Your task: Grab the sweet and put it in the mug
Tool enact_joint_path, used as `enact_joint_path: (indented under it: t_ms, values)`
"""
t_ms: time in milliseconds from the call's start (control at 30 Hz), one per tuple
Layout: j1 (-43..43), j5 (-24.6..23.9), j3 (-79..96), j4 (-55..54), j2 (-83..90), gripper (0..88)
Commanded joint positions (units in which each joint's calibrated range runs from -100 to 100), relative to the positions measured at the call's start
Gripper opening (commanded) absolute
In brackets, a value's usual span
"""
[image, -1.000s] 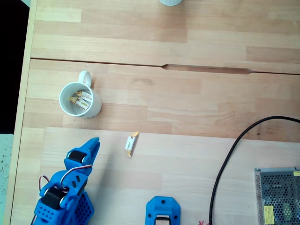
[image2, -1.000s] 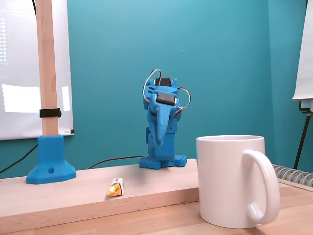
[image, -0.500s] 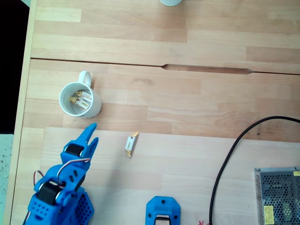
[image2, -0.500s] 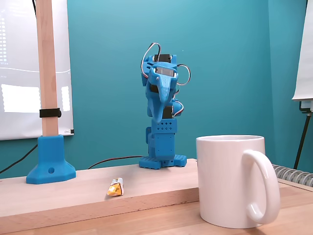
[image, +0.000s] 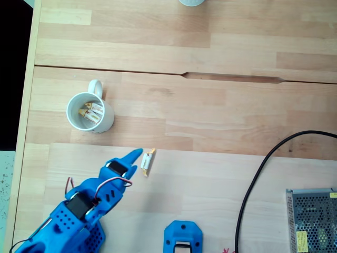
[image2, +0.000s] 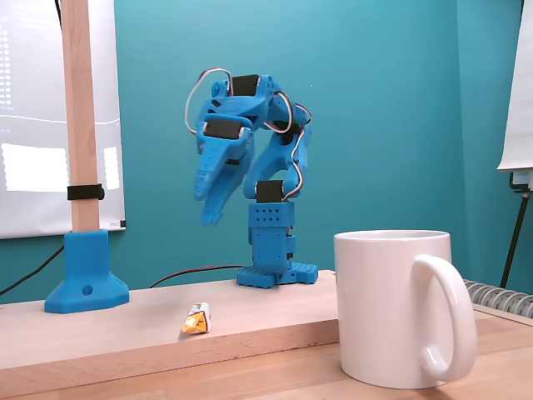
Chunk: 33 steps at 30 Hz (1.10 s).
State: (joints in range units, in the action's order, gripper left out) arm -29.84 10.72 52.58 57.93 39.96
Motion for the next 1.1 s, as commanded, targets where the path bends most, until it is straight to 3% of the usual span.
enact_joint_path:
  t_ms: [0, 133, 333, 1067]
  values:
    - [-2.33, -0.05, -3.34, 0.05, -3.30, 23.1]
    - [-5.31, -0.20, -2.62, 0.05, -9.07, 22.8]
    - [-7.49, -4.10, -3.16, 0.05, -13.37, 22.5]
    - [-6.84, -17.39, -8.87, 3.84, -17.93, 23.4]
